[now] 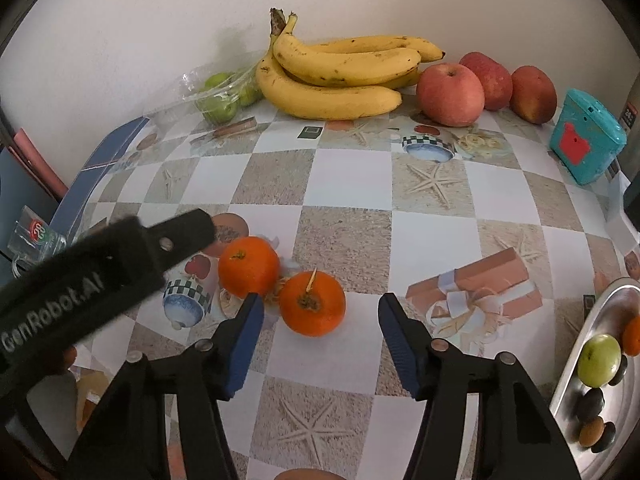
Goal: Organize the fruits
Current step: 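Close the left tool on an orange while the right tool grasps the stemmed tangerine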
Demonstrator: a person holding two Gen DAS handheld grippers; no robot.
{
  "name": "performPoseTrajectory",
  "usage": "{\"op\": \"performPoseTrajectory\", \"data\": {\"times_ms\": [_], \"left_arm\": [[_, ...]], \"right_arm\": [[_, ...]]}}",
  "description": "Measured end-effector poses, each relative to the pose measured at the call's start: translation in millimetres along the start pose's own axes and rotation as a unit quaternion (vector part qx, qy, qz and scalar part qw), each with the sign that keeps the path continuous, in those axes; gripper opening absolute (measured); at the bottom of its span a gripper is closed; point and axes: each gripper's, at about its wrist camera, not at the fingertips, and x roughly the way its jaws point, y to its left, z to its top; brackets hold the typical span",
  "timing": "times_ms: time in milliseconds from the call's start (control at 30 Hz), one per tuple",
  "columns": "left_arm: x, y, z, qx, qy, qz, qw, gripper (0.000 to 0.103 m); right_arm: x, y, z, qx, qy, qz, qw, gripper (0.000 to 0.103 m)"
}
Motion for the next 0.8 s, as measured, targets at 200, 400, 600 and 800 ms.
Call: {"op": "performPoseTrajectory", "data": {"times_ms": [200,400,600,800], "left_arm": [[9,-10,-1,0.02,0.015,0.003,0.9997,0.082],[13,-15,-2,0.032,0.017,0.004,0.9994,0.079],[14,-17,-1,0.033,0.015,0.004,0.9993,0.079],[19,-19,-2,0.036,0.023,0.004,0.9991,0.07]], "right_arm": [[6,1,0,-0.004,0.005,0.002,1.0,0.052],[6,-1,3,-0.001,0.001,0.012,1.0,0.042],[7,1,3,-0.002,0.001,0.018,1.0,0.038],[5,-6,2,0.005,0.005,0.024,1.0,0.038]]}}
